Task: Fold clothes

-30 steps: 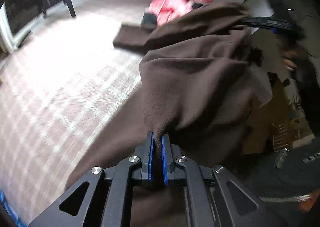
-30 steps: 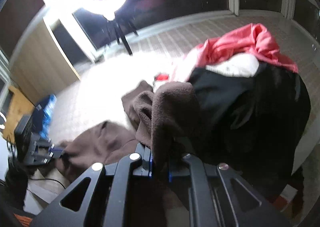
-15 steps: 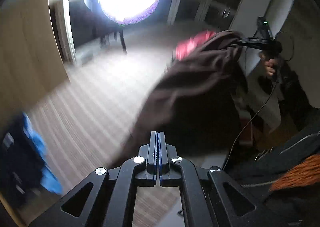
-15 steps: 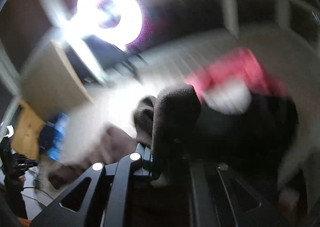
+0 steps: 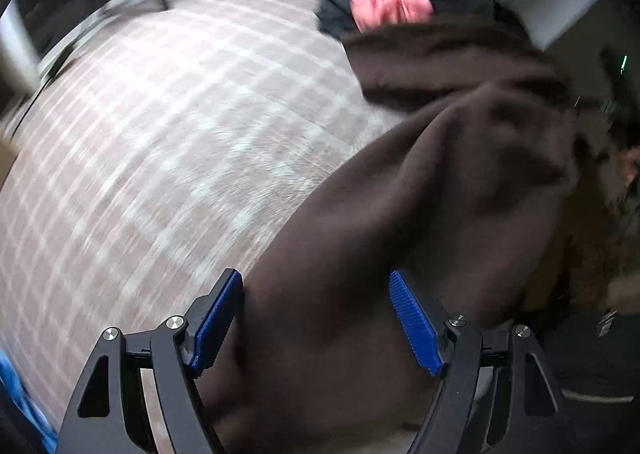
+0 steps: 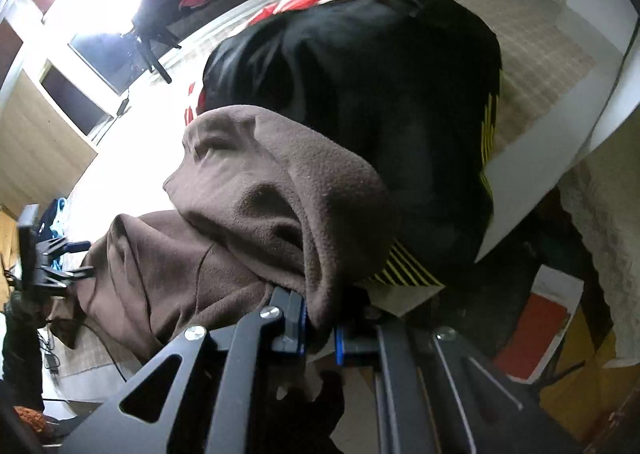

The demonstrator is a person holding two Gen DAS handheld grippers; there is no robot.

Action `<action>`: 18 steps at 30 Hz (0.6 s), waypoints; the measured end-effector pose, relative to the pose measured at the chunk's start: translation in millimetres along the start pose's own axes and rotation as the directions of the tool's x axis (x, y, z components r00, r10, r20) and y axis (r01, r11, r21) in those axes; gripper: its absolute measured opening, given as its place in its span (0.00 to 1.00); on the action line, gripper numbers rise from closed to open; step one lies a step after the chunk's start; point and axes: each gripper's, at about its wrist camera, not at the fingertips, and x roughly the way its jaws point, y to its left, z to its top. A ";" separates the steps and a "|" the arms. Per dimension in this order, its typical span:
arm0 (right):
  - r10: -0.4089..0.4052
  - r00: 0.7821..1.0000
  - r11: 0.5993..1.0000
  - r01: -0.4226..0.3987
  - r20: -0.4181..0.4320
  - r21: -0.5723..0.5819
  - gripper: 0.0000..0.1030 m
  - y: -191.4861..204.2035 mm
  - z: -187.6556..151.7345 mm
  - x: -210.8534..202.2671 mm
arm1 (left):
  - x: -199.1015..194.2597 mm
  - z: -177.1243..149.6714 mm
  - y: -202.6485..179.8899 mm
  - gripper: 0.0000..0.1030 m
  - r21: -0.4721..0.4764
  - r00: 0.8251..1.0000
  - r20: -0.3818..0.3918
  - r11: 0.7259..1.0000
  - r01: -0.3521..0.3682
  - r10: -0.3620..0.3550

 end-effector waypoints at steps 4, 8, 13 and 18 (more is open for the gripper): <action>0.006 1.000 1.000 -0.006 0.001 -0.003 0.09 1.0 1.5 1.5 | 24.4 7.6 -20.8 0.33 0.091 0.998 -0.056 0.996 0.002 0.003; 0.010 1.000 1.000 -0.010 0.006 -0.019 0.09 4.6 3.7 -3.5 | -1.2 -14.6 -25.6 0.12 0.028 0.993 -0.025 0.993 0.118 -0.118; -0.060 0.987 0.996 0.051 -0.148 -0.066 0.14 -1.5 -10.4 10.7 | -22.0 -67.4 -53.9 0.14 -0.011 0.959 -0.033 0.960 0.280 -0.281; -0.108 0.984 0.982 0.083 -0.142 -0.171 0.32 11.6 -19.7 -25.1 | -43.9 -78.8 -45.7 0.31 -0.081 0.958 0.022 0.955 0.286 -0.285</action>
